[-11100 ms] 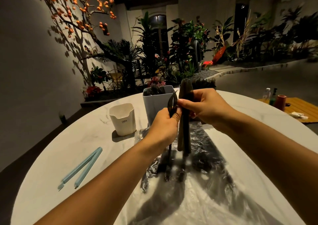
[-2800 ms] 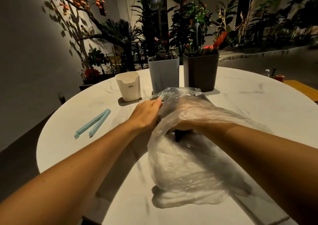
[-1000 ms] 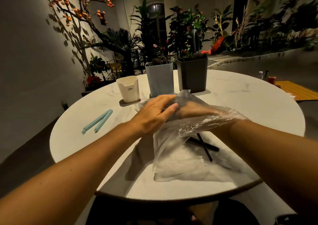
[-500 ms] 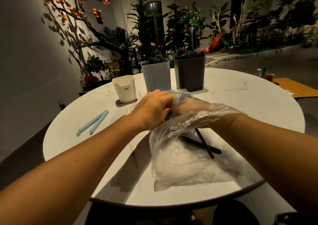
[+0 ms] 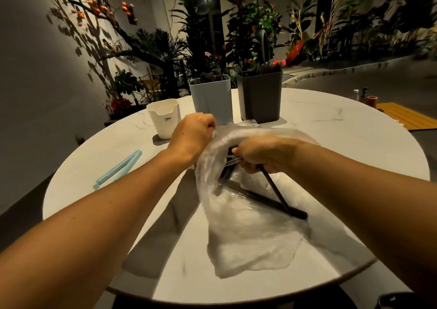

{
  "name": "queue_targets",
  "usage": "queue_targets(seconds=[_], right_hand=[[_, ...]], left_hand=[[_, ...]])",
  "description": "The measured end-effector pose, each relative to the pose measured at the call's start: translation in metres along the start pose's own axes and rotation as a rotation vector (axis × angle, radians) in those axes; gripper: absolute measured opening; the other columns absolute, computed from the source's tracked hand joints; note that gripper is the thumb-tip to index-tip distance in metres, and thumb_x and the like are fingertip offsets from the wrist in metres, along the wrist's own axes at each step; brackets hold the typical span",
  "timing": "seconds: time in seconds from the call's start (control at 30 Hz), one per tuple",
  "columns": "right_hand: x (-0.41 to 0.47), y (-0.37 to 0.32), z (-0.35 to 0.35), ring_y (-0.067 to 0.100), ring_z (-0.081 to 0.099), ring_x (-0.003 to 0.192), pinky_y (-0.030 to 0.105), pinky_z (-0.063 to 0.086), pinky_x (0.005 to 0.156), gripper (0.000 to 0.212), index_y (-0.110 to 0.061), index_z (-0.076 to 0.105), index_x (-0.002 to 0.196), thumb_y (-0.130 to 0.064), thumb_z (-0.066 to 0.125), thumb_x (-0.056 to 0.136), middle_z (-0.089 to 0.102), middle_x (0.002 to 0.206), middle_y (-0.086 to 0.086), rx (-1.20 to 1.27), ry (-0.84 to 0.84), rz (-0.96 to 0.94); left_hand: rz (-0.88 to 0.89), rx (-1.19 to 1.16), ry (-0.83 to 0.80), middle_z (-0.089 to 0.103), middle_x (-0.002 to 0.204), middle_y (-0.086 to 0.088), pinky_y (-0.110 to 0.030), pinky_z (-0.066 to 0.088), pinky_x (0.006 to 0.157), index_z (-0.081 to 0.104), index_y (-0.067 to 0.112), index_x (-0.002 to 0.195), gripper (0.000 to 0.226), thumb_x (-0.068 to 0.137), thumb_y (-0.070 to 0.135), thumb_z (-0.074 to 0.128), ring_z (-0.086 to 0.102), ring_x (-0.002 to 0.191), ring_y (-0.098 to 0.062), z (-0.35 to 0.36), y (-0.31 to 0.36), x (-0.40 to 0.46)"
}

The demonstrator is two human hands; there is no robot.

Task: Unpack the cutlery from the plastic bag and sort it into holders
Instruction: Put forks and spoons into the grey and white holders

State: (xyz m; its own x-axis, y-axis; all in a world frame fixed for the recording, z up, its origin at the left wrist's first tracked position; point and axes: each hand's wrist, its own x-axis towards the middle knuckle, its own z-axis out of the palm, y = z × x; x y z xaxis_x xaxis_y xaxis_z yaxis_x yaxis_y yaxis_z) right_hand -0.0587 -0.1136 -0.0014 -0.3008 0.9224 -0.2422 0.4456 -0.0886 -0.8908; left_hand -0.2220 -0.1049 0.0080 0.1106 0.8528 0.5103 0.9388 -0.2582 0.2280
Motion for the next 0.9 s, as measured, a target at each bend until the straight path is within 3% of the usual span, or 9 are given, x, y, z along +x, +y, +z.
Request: queue_targets(seconds=[0.1, 0.2, 0.27, 0.4, 0.5, 0.67, 0.73, 0.8, 0.9], right_hand=[[-0.019, -0.008, 0.006, 0.011, 0.038, 0.054, 0.019, 0.033, 0.038, 0.014, -0.005, 0.055, 0.095, -0.003, 0.043, 0.102, 0.045, 0.072, 0.008, -0.045, 0.028, 0.036], [-0.029, -0.013, 0.003, 0.014, 0.042, 0.061, 0.01, 0.031, 0.029, 0.011, -0.01, 0.051, 0.103, 0.0, 0.049, 0.099, 0.047, 0.079, 0.009, -0.071, 0.067, 0.033], [-0.035, -0.015, 0.003, 0.015, 0.042, 0.06, 0.014, 0.034, 0.032, 0.009, -0.008, 0.052, 0.102, 0.0, 0.049, 0.1, 0.047, 0.077, 0.01, -0.056, 0.059, 0.061], [-0.041, -0.011, 0.001, 0.014, 0.035, 0.053, 0.024, 0.031, 0.043, 0.019, -0.004, 0.053, 0.088, 0.002, 0.041, 0.101, 0.041, 0.069, 0.01, 0.026, 0.08, 0.091], [-0.057, -0.008, -0.004, 0.012, 0.033, 0.053, 0.021, 0.028, 0.045, 0.018, -0.005, 0.052, 0.091, 0.001, 0.039, 0.102, 0.041, 0.068, 0.009, 0.036, 0.068, 0.087], [-0.083, 0.0, -0.012, 0.011, 0.031, 0.055, 0.02, 0.027, 0.047, 0.023, -0.005, 0.051, 0.092, 0.003, 0.033, 0.102, 0.042, 0.07, 0.009, 0.031, 0.086, 0.051], [-0.089, 0.004, -0.014, 0.011, 0.031, 0.055, 0.019, 0.027, 0.046, 0.022, -0.005, 0.051, 0.092, 0.003, 0.033, 0.102, 0.042, 0.071, 0.009, 0.012, 0.091, 0.054], [-0.097, 0.006, -0.017, 0.011, 0.031, 0.054, 0.019, 0.028, 0.044, 0.022, -0.005, 0.05, 0.092, 0.003, 0.032, 0.102, 0.042, 0.071, 0.009, -0.007, 0.099, 0.057], [-0.109, 0.009, -0.02, 0.011, 0.031, 0.054, 0.019, 0.028, 0.047, 0.021, -0.003, 0.051, 0.091, 0.001, 0.034, 0.102, 0.041, 0.072, 0.009, -0.021, 0.108, 0.056]], left_hand=[[-0.241, -0.097, 0.066, 0.062, 0.079, -0.007, -0.044, 0.057, 0.077, 0.065, 0.018, 0.083, 0.018, 0.099, 0.013, 0.058, 0.063, 0.083, -0.03, -0.002, -0.014, 0.008], [-0.313, -0.122, 0.094, 0.058, 0.078, -0.007, -0.039, 0.05, 0.073, 0.061, 0.018, 0.077, 0.021, 0.099, 0.015, 0.059, 0.06, 0.081, -0.029, -0.002, -0.015, 0.008], [-0.323, -0.14, 0.082, 0.06, 0.08, -0.007, -0.039, 0.05, 0.073, 0.06, 0.018, 0.075, 0.024, 0.099, 0.015, 0.059, 0.059, 0.079, -0.027, -0.001, -0.011, 0.007], [-0.264, -0.219, 0.007, 0.067, 0.1, -0.008, -0.042, 0.054, 0.084, 0.068, 0.014, 0.102, 0.01, 0.1, 0.013, 0.058, 0.063, 0.096, -0.027, -0.001, -0.004, -0.001], [-0.176, -0.269, 0.025, 0.063, 0.122, -0.006, -0.035, 0.049, 0.092, 0.059, 0.013, 0.127, 0.027, 0.101, 0.015, 0.052, 0.058, 0.109, -0.021, -0.016, 0.008, -0.009], [0.043, -0.678, 0.292, 0.059, 0.088, -0.014, -0.036, 0.047, 0.072, 0.057, 0.001, 0.101, 0.035, 0.094, 0.029, 0.037, 0.056, 0.082, -0.023, -0.061, 0.066, -0.038], [0.302, -0.595, 0.323, 0.053, 0.077, -0.014, -0.03, 0.044, 0.06, 0.053, -0.002, 0.094, 0.028, 0.098, 0.02, 0.037, 0.052, 0.068, -0.022, -0.077, 0.094, -0.062], [0.53, -0.346, 0.194, 0.053, 0.072, -0.009, -0.031, 0.041, 0.055, 0.054, 0.004, 0.09, 0.021, 0.097, 0.015, 0.038, 0.05, 0.062, -0.022, -0.083, 0.11, -0.086], [0.405, -0.007, -0.05, 0.06, 0.077, -0.005, -0.042, 0.052, 0.059, 0.061, 0.013, 0.089, 0.02, 0.094, 0.013, 0.042, 0.055, 0.067, -0.023, -0.074, 0.097, -0.098]])
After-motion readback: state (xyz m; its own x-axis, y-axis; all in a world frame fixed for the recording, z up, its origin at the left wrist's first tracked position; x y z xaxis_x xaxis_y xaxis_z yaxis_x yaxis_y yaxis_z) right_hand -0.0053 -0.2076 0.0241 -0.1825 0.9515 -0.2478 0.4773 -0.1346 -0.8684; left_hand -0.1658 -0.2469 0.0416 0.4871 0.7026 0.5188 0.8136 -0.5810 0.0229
